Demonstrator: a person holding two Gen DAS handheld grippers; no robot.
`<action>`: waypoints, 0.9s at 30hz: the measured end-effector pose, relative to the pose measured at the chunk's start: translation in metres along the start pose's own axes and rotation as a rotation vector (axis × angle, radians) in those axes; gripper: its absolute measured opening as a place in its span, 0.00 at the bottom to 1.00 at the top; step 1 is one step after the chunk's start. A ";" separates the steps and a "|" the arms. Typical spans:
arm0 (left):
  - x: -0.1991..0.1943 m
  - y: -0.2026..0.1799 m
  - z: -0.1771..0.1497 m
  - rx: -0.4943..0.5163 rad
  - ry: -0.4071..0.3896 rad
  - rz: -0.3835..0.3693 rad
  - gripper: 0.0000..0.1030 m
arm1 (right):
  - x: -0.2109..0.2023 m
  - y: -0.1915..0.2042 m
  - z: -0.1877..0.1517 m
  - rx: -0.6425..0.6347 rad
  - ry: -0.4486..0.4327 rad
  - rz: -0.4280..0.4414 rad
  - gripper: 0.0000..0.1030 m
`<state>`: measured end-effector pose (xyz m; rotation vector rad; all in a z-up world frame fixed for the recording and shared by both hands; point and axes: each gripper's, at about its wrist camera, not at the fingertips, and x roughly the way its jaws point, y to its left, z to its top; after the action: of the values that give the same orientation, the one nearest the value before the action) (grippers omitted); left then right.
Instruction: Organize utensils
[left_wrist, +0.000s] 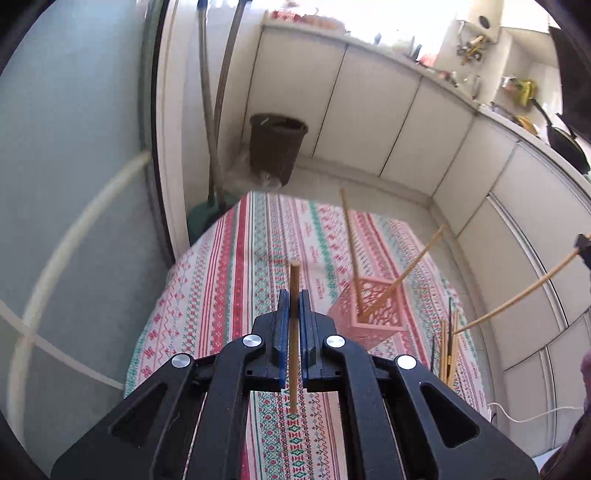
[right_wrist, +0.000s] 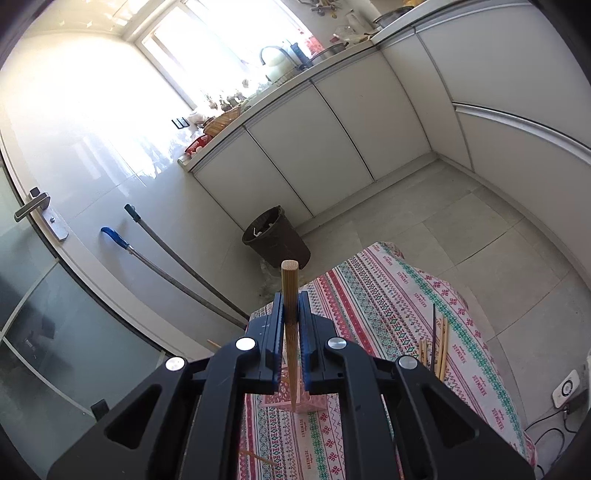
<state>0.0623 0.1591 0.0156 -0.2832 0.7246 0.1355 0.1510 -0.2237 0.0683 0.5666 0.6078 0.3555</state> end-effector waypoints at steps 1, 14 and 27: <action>-0.012 -0.003 0.004 0.009 -0.016 -0.006 0.04 | 0.000 -0.001 0.000 0.004 0.002 0.001 0.08; -0.054 -0.048 0.084 0.077 -0.224 -0.115 0.04 | 0.013 -0.005 0.002 0.021 0.007 -0.015 0.08; 0.037 -0.053 0.089 -0.039 -0.100 -0.187 0.15 | 0.028 -0.002 0.005 0.041 0.025 -0.026 0.08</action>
<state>0.1576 0.1365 0.0648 -0.3771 0.5933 -0.0138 0.1755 -0.2144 0.0582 0.5940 0.6470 0.3263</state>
